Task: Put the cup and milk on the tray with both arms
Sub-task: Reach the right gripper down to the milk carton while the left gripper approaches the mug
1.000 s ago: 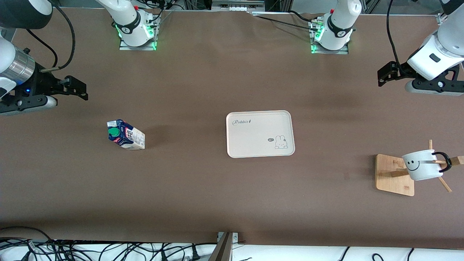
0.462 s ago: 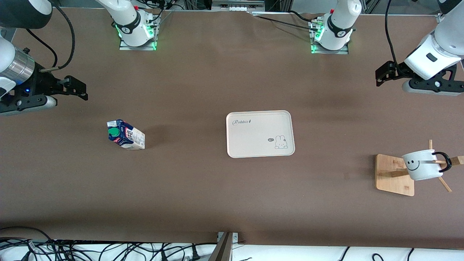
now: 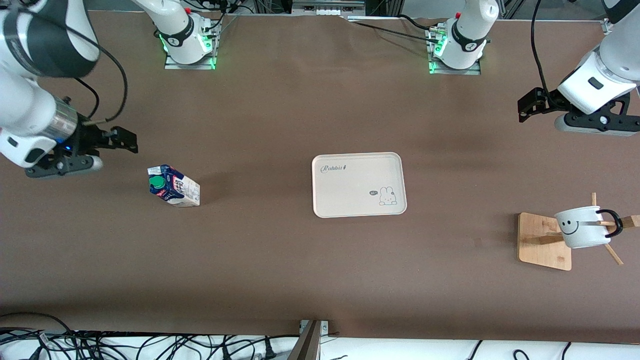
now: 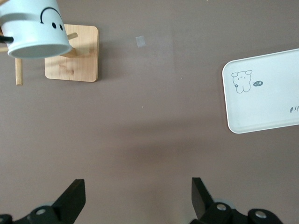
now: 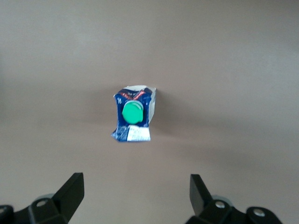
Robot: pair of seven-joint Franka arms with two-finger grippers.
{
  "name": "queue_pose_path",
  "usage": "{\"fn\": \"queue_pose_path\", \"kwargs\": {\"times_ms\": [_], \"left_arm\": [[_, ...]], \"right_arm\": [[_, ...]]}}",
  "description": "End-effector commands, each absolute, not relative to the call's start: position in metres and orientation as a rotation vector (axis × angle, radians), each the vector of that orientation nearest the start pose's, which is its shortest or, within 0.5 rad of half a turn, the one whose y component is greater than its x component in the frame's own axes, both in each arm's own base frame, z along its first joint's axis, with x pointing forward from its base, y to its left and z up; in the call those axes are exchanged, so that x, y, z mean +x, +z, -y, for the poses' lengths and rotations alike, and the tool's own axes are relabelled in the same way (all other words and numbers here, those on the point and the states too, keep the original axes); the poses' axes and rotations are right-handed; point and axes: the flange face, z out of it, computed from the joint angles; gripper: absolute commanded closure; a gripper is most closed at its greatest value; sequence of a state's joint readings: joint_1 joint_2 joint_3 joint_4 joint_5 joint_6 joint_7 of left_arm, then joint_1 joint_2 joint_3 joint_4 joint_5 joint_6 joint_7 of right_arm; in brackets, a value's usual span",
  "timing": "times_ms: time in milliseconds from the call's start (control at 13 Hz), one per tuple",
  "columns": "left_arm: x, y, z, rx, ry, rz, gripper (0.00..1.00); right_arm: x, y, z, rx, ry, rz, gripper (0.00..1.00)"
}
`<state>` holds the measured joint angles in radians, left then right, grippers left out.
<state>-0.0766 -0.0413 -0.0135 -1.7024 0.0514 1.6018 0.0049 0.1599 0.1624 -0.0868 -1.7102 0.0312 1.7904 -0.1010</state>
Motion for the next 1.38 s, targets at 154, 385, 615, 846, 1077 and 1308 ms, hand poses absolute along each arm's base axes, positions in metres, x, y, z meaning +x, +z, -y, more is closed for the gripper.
{"fn": "queue_pose_path", "kwargs": {"times_ms": [154, 385, 615, 846, 1077, 1308], "left_arm": [[0.595, 0.594, 0.04, -3.089, 0.059, -0.131, 0.0], [0.6, 0.586, 0.032, -3.082, 0.102, -0.124, 0.0], [0.602, 0.583, 0.035, -3.083, 0.097, -0.117, 0.0], [0.608, 0.574, 0.032, -3.087, 0.051, -0.043, 0.0], [0.602, 0.559, 0.009, -3.1, -0.05, 0.197, 0.0], [0.586, 0.535, -0.022, -3.158, -0.216, 0.405, 0.0]], "right_arm": [[0.606, 0.402, -0.064, -3.131, 0.093, 0.201, 0.0], [0.613, 0.377, -0.077, -3.132, 0.081, 0.218, 0.0], [0.616, 0.365, -0.077, -3.13, 0.076, 0.214, 0.02], [0.618, 0.359, -0.078, -3.131, 0.08, 0.214, 0.11], [0.616, 0.358, -0.078, -3.131, 0.097, 0.216, 0.34], [0.616, 0.358, -0.078, -3.13, 0.1, 0.219, 0.47]]}}
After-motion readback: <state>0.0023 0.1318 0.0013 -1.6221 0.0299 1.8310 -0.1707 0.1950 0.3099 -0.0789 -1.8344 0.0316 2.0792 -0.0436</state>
